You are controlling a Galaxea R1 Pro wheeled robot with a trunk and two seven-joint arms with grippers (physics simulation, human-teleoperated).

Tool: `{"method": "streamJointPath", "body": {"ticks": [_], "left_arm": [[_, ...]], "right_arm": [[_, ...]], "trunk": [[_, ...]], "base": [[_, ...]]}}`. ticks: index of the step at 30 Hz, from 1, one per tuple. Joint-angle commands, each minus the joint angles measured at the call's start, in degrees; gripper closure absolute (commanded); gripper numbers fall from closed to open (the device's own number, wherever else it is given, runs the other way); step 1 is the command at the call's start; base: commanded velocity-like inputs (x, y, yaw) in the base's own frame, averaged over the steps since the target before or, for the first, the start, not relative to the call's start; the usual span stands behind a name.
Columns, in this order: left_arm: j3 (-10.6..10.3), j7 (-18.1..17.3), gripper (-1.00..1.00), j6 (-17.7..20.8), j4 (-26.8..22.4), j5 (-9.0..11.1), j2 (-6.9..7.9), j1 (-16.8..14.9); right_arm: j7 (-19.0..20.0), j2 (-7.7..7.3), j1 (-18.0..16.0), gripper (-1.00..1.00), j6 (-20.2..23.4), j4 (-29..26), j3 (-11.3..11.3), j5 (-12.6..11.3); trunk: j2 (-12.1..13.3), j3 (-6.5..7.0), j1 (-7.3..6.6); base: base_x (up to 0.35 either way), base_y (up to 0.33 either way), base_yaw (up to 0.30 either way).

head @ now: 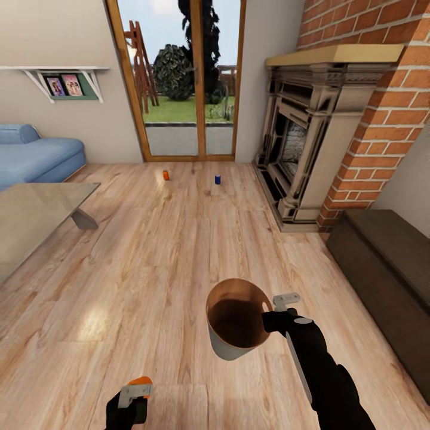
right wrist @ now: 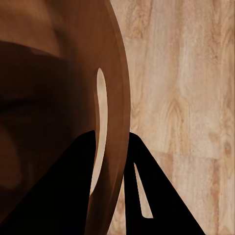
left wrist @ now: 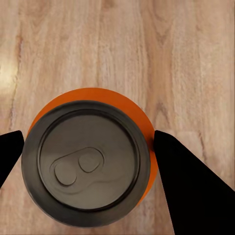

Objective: Put the three can of soda from the living room inside the tash can in the kitchen.

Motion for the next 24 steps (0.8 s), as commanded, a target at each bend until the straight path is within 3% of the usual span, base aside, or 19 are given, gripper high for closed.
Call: {"method": "streamJointPath", "body": {"ticks": [1, 24], "left_arm": [[0.0, 0.0, 1.0, 0.0, 0.0, -0.1, 0.01, 0.0], [0.0, 0.0, 1.0, 0.0, -0.1, -0.1, 0.04, 0.0]], "right_arm": [[0.2, 0.01, 0.0, 1.0, 0.0, 0.0, 0.0, -0.8], [0.2, 0.01, 0.0, 1.0, 0.0, 0.0, 0.0, -0.8]], "trunk": [[0.4, 0.28, -0.23], [9.6, 6.52, -5.28]], "base": [[0.0, 0.0, 0.0], [0.0, 0.0, 0.0]]}}
